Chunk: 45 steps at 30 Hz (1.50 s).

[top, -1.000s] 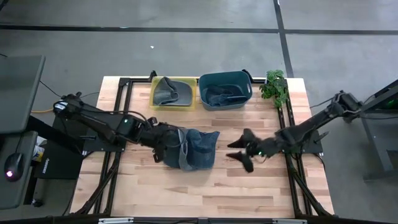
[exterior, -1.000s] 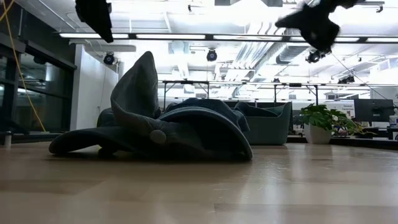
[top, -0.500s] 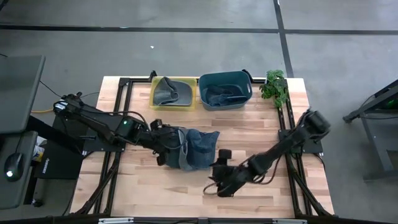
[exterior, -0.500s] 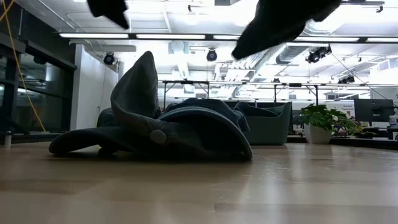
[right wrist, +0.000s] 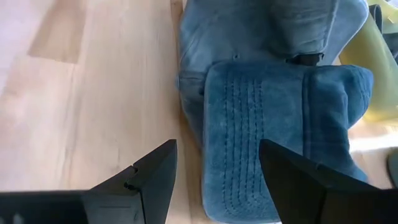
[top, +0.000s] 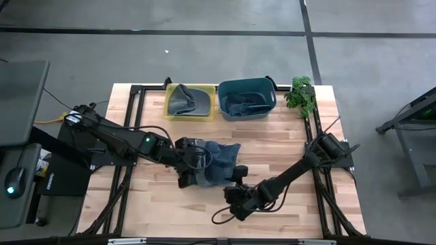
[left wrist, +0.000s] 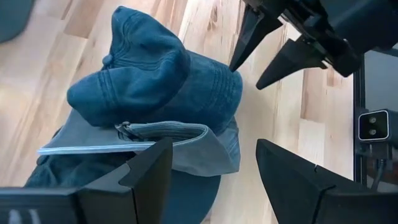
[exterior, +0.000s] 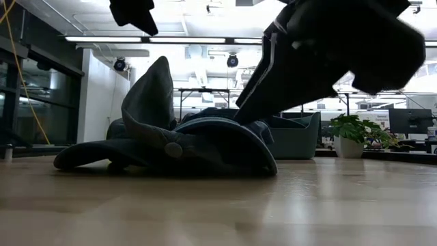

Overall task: Pick & Place hat
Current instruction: Put the right blue cap into the blue bin

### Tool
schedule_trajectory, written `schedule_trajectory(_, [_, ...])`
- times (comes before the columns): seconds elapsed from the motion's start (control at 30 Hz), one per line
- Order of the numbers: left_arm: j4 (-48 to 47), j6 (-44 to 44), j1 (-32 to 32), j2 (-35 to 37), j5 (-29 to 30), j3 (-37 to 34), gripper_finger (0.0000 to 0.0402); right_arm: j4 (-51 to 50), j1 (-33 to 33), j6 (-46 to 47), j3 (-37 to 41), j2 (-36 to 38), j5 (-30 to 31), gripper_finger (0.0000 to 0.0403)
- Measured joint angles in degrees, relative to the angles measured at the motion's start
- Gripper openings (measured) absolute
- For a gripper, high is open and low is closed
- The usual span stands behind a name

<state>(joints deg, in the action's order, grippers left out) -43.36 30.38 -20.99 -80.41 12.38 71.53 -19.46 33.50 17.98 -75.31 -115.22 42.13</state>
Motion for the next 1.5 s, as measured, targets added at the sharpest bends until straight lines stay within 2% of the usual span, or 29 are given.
schedule_trajectory(0.2, [0.05, 0.14, 0.00, -0.32, -0.13, 0.00, 0.0229, -0.14, -0.09, -1.27, 0.00, -0.22, 3.58, 0.0222])
schedule_trajectory(0.77, [0.26, 0.16, 0.00, -0.32, -0.33, 0.00, 0.0229, 3.16, -1.51, -5.06, 4.69, -0.27, 1.34, 0.0222])
schedule_trajectory(1.03, [0.29, 1.34, 0.00, -0.32, -1.83, 0.00, 0.0229, 4.07, -3.21, -5.00, 5.84, -0.29, 2.51, 0.0220])
schedule_trajectory(1.23, [0.27, 1.39, 0.00, -0.29, -2.62, 0.00, 0.0229, 4.72, -3.57, -3.67, 5.84, -0.29, 4.04, 0.0175])
schedule_trajectory(1.5, [0.24, 1.39, 0.00, -0.29, -2.62, 0.00, 0.0229, 4.48, -3.16, 2.16, 5.70, -0.04, 6.90, 0.0069])
